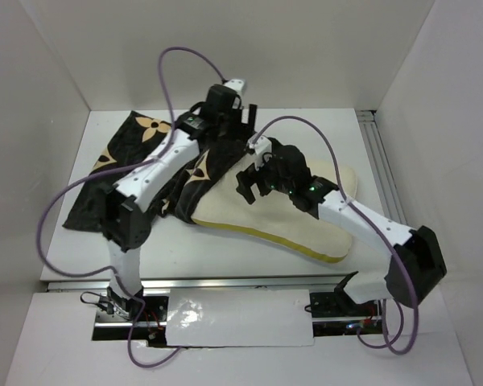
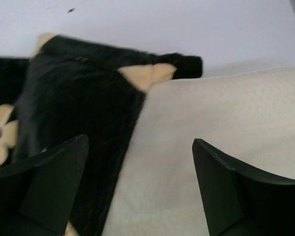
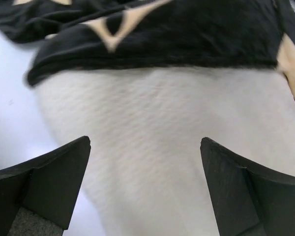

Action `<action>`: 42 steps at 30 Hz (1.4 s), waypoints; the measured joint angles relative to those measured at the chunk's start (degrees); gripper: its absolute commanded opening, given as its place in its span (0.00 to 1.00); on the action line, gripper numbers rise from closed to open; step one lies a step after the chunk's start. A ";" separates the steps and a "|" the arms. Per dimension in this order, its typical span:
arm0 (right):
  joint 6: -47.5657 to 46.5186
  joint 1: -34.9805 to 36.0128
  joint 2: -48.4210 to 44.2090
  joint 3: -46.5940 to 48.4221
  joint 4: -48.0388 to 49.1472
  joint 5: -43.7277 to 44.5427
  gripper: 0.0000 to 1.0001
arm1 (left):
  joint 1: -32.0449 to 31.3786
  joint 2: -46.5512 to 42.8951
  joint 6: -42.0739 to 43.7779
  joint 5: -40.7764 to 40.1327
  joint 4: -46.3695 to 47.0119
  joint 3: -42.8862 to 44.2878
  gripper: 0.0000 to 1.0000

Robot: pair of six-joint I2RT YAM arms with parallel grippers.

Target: Put the pillow into the pillowcase

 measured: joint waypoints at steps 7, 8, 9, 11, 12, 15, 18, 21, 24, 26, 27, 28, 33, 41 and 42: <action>-7.32 10.56 -1.05 2.89 -8.31 1.90 1.00 | 3.89 -25.97 -7.10 -8.39 -2.80 -25.14 1.00; -8.41 12.35 0.81 3.23 -9.14 3.13 1.00 | 3.61 -30.05 -9.07 -9.81 -3.19 -29.77 0.96; -9.27 13.68 2.45 3.50 -9.81 4.50 1.00 | 3.45 -33.18 -10.51 -10.38 -3.61 -33.44 0.94; -11.15 16.09 6.12 3.58 -10.29 7.65 1.00 | 3.34 -39.12 -13.49 -10.40 -4.00 -41.22 0.92; -12.02 16.92 7.65 3.52 -10.43 9.03 1.00 | 3.34 -41.72 -15.13 -10.29 -5.05 -44.89 0.90; -14.86 18.56 10.45 2.49 -9.57 12.96 1.00 | 3.43 -47.50 -19.50 -9.97 -6.34 -54.03 0.89; -16.70 17.00 11.72 1.86 -8.85 14.12 1.00 | 3.52 -52.50 -22.38 -8.96 -7.15 -61.22 0.86; -16.98 14.56 15.43 1.92 -7.10 15.04 0.99 | 3.26 -56.08 -25.22 -8.02 -7.76 -66.10 0.85; -17.25 14.05 19.02 1.92 -5.64 15.76 0.80 | 2.51 -57.35 -26.88 -7.37 -7.37 -69.16 0.85; -17.33 14.03 19.50 1.92 -4.66 16.46 0.00 | 1.86 -57.59 -27.19 -7.04 -6.95 -70.66 0.85; -17.11 13.88 19.26 1.95 -3.87 17.29 0.00 | 1.55 -57.57 -27.41 -6.93 -6.69 -71.21 0.83; -16.22 13.44 18.91 1.97 -3.02 18.10 0.00 | 1.11 -57.57 -27.76 -6.73 -6.10 -71.78 0.83; -12.72 8.92 15.82 1.81 -1.92 13.33 0.00 | -0.85 -55.56 -27.82 -5.79 -0.46 -72.85 0.82; -9.33 6.19 14.40 2.62 -2.95 10.16 0.00 | -2.36 -44.11 -26.34 -7.43 6.32 -67.43 0.62; -8.90 6.03 14.40 2.99 -3.23 9.81 0.00 | -2.47 -42.82 -26.21 -7.89 7.13 -66.47 0.60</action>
